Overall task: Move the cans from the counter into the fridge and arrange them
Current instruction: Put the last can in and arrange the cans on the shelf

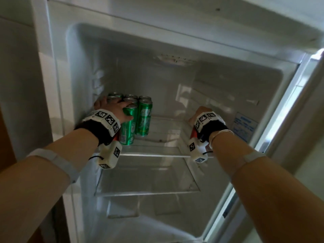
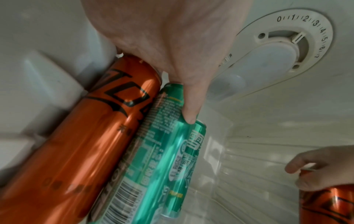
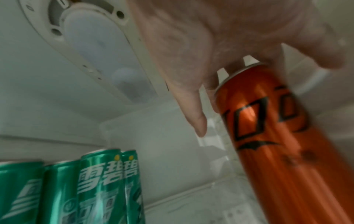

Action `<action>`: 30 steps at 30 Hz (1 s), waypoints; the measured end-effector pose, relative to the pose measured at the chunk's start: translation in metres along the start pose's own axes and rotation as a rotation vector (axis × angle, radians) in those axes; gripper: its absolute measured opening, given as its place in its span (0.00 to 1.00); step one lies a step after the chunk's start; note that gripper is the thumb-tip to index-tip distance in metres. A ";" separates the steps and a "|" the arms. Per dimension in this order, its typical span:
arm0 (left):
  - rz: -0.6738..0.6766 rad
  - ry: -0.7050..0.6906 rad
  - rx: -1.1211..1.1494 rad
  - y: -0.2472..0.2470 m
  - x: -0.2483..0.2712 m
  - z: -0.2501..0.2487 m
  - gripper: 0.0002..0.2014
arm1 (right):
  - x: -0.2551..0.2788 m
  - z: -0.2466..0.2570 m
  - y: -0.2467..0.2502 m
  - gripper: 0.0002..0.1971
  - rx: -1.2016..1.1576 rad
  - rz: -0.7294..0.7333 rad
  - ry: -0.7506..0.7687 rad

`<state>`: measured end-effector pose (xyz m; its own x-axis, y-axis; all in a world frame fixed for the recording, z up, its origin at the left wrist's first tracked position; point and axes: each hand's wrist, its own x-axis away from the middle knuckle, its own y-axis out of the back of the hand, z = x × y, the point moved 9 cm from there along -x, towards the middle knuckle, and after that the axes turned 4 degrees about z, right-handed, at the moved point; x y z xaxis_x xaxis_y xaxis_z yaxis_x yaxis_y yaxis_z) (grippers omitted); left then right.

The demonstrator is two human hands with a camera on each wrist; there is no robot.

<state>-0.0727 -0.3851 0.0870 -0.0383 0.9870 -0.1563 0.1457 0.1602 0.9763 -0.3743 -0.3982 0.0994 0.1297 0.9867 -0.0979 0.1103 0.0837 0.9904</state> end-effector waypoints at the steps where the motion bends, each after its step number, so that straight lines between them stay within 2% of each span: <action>1: 0.004 0.002 -0.001 0.000 0.001 0.000 0.34 | 0.000 -0.004 -0.002 0.27 -0.066 -0.006 -0.014; 3: 0.013 0.003 -0.003 0.000 0.002 -0.001 0.34 | 0.004 -0.004 0.000 0.29 -0.137 0.004 -0.010; 6: 0.023 0.011 0.016 0.001 0.002 -0.001 0.34 | 0.006 0.003 0.008 0.22 -0.350 0.009 -0.016; 8: 0.031 0.012 0.016 0.001 0.001 0.000 0.34 | 0.005 0.024 0.011 0.27 -0.537 0.015 0.040; 11: 0.026 0.008 0.006 0.001 0.002 -0.002 0.34 | 0.005 0.069 0.011 0.31 -0.627 0.033 0.183; 14: 0.023 0.006 0.007 0.001 0.001 0.000 0.35 | 0.008 0.107 0.009 0.35 -0.728 0.086 0.248; 17: 0.018 0.001 0.008 0.002 0.000 0.002 0.35 | 0.007 0.132 0.006 0.41 -0.781 0.081 0.277; 24: 0.026 -0.006 -0.030 0.000 -0.002 0.001 0.36 | 0.007 0.151 0.002 0.51 -0.929 0.054 0.278; 30: 0.027 -0.014 -0.011 -0.002 -0.005 0.002 0.38 | 0.008 0.158 0.003 0.45 -0.919 0.083 0.311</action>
<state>-0.0707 -0.3901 0.0852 -0.0207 0.9911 -0.1316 0.1359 0.1332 0.9817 -0.2169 -0.4116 0.0863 -0.1786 0.9760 -0.1245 -0.7167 -0.0424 0.6961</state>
